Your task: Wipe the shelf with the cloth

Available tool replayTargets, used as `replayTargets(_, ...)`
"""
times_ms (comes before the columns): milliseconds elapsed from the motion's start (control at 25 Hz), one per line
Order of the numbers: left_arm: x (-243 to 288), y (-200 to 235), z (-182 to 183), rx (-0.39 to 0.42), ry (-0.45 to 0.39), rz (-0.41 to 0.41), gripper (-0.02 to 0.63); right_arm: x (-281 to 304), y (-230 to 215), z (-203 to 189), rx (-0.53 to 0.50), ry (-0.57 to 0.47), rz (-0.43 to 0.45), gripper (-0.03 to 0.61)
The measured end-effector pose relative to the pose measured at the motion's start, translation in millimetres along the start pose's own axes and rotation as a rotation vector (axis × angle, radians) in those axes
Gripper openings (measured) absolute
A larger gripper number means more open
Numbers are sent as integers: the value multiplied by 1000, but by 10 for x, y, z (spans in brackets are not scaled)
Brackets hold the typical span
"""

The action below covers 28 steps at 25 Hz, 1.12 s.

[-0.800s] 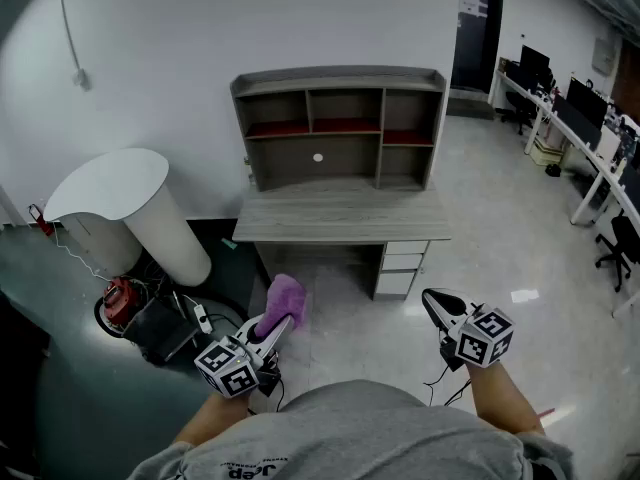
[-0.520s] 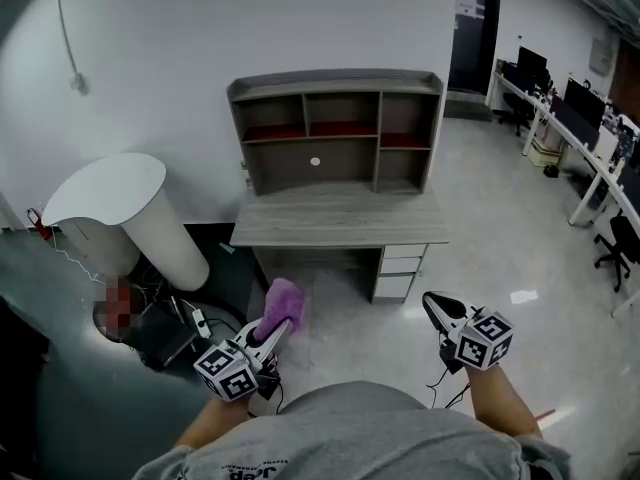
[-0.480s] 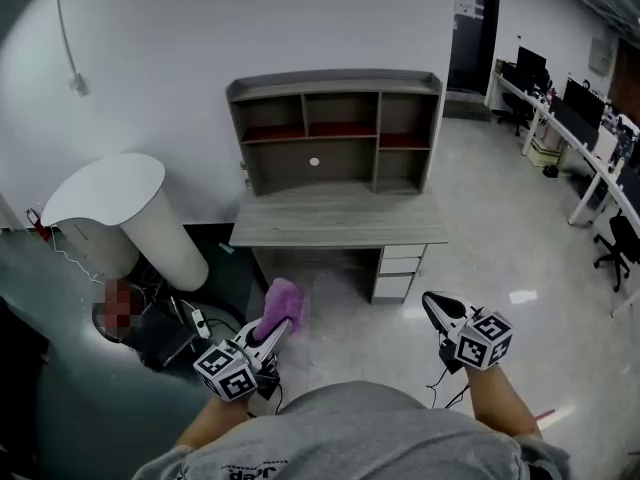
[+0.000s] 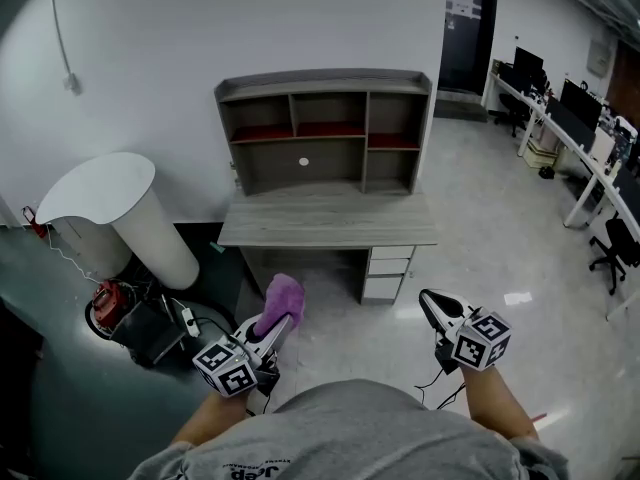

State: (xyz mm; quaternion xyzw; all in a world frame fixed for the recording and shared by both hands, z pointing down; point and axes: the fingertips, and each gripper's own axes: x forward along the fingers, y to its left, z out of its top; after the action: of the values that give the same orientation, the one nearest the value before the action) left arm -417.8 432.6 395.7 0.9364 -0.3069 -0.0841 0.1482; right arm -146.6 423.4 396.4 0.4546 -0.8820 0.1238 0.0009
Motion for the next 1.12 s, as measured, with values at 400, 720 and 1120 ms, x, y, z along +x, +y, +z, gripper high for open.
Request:
replayTargets(400,908,-592,-323,-28,0,-72,67,-654,-706,54,-17,25,-12,21)
replayTargets(720,1595,-257,-418,-45,47,-122,67,-420,-1317,-49,29,39,-58,21)
replayTargets(1120,3190,1307,-117,-60,62,-298,67,1125,-2478,402,18,0,-142,21)
